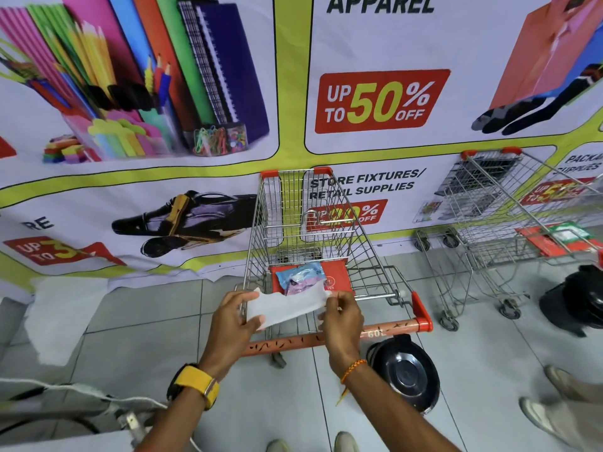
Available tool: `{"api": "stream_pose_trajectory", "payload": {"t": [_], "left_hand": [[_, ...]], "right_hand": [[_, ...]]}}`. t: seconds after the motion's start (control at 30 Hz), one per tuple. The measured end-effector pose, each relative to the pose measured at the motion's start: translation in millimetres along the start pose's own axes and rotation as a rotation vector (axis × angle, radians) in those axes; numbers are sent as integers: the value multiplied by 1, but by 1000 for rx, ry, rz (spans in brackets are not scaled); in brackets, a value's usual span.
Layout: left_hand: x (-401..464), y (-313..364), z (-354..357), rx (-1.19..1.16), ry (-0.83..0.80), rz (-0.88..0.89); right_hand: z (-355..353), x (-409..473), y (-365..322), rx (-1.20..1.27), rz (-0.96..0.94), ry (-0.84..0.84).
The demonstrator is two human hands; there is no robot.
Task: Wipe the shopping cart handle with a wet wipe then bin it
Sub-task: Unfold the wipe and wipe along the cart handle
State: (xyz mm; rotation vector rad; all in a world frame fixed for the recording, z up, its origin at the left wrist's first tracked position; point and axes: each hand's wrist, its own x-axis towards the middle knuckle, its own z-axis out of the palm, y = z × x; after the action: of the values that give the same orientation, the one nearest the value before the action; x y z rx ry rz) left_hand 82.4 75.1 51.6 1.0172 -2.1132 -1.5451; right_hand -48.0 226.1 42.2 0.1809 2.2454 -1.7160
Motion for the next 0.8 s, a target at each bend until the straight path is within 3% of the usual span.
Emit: {"api": "stream_pose_trajectory", "payload": {"t": [0.1, 0.27, 0.43, 0.67, 0.8], "left_hand": [[-8, -13, 4, -14, 1, -26], [-25, -33, 12, -9, -33, -120], [-39, -51, 18, -16, -64, -185], [-44, -62, 20, 198, -72, -82], [-43, -65, 19, 228, -74, -55]], "right_hand": [[-9, -13, 15, 161, 72, 25], [-21, -28, 38, 178, 76, 89], [-34, -42, 64, 71, 65, 110], [-39, -47, 77, 39, 136, 97], [-40, -57, 77, -171, -51, 206]]}}
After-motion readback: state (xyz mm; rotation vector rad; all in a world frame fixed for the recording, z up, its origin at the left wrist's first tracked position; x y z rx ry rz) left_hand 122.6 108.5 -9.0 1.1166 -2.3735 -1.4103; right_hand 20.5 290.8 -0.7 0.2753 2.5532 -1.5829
